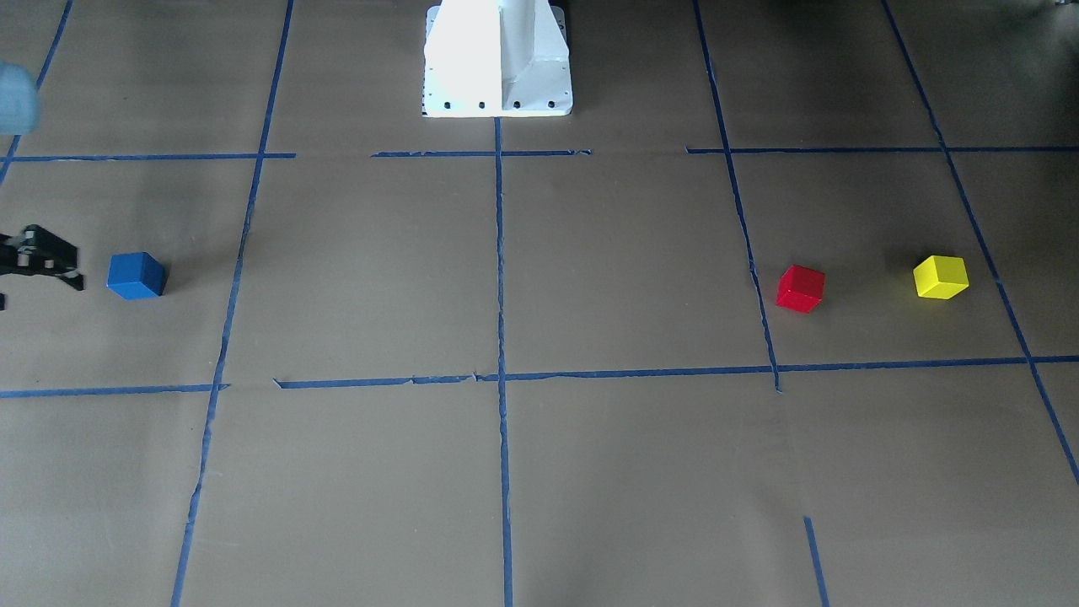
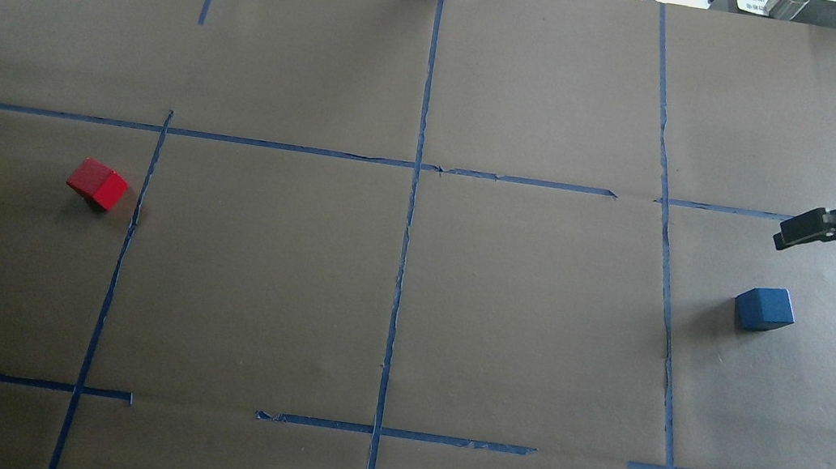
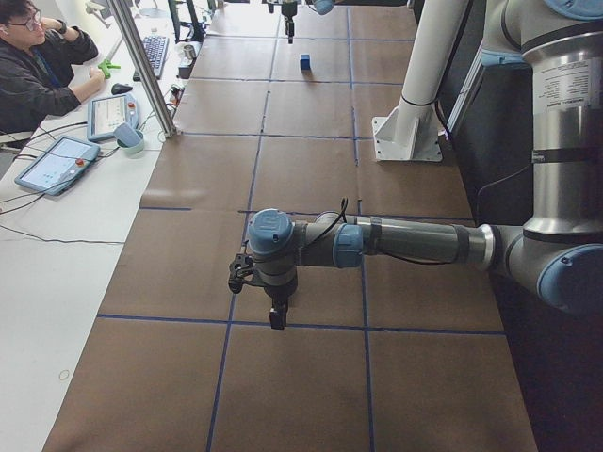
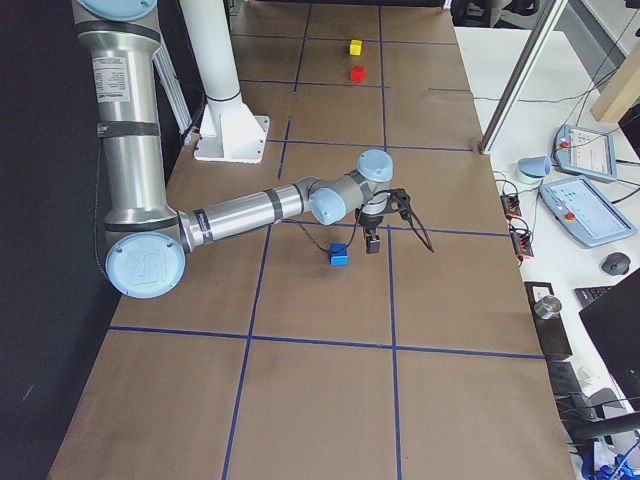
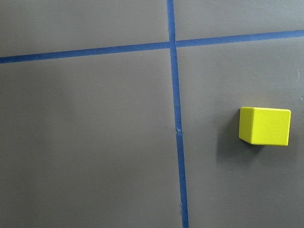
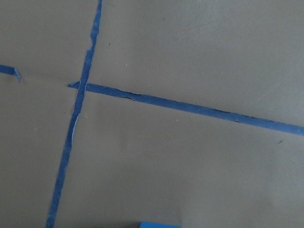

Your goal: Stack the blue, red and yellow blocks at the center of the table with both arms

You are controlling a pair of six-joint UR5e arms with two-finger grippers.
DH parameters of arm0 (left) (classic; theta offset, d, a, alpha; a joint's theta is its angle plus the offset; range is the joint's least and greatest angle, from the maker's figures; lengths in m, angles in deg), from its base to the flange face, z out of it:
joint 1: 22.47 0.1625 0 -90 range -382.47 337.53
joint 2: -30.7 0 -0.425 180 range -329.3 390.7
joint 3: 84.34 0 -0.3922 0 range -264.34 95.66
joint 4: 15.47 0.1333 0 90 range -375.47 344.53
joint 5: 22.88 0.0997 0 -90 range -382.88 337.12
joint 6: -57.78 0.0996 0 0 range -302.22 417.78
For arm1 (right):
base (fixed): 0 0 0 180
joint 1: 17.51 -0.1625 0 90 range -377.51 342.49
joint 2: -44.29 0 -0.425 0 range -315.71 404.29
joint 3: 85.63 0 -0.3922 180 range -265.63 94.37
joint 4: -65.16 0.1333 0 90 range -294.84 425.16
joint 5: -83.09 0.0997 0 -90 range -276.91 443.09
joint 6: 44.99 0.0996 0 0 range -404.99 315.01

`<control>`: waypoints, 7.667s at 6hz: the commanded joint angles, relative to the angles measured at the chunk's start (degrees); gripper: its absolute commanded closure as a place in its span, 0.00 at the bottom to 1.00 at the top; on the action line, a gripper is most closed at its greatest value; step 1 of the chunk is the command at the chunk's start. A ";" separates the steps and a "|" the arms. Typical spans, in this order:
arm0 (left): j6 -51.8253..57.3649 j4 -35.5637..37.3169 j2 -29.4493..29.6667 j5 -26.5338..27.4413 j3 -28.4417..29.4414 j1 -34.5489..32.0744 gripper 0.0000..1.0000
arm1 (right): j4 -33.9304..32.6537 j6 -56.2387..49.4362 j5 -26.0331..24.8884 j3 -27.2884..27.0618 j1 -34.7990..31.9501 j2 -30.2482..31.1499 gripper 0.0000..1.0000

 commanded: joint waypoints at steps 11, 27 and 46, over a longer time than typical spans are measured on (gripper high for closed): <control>0.00 0.05 -0.44 -0.03 -0.09 0.00 0.00 | 0.55 9.34 -5.97 -2.87 10.79 -2.09 0.94; 0.00 -0.56 -0.53 0.05 -1.23 0.09 0.00 | -19.91 32.14 -18.98 23.68 27.61 -51.91 0.01; -39.54 -27.81 13.18 12.44 0.51 36.64 0.00 | -19.65 -47.33 6.69 5.02 -33.42 7.94 0.00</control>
